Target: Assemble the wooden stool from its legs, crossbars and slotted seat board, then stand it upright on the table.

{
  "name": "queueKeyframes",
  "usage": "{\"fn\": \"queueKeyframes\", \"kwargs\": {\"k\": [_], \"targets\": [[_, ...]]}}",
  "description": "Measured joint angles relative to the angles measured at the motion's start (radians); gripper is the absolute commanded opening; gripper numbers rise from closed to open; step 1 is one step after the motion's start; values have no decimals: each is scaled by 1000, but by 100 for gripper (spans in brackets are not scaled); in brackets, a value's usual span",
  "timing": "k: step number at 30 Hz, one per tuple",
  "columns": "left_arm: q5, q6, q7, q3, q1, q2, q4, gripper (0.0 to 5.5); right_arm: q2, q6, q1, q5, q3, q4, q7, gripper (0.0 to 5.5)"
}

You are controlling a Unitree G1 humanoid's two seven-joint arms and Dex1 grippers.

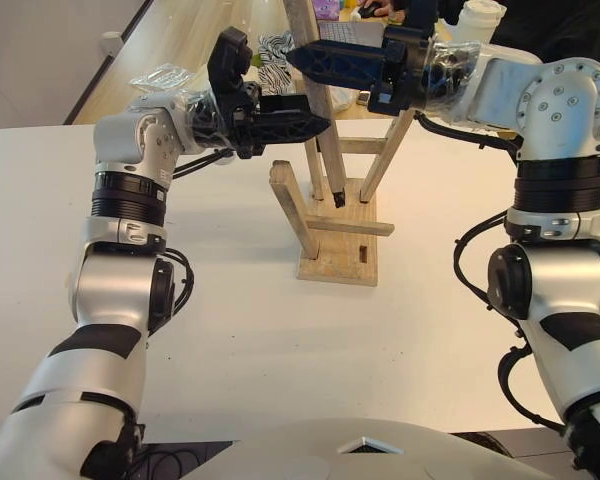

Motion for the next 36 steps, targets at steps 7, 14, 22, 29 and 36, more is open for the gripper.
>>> {"fn": "queueKeyframes", "kwargs": {"k": [7, 14, 22, 29, 36], "targets": [[25, -1, -28, -14, 0, 5, 4, 199, -4, 9, -28, -57, 31, 35, 81, 229], [47, -1, -53, -23, -4, 4, 21, 251, -3, 7, -33, -109, 40, 44, 130, 212], [70, -41, 13, 32, -15, 54, 97, 378, -80, -84, -33, -132, -124, 140, 117, 204], [79, -121, 115, 118, 30, 77, 184, 496, -110, -482, 264, -327, -102, 103, 172, 202], [76, -174, 206, 186, 167, 77, 172, 540, -65, -723, 512, -333, -152, 28, 203, 202]]}}
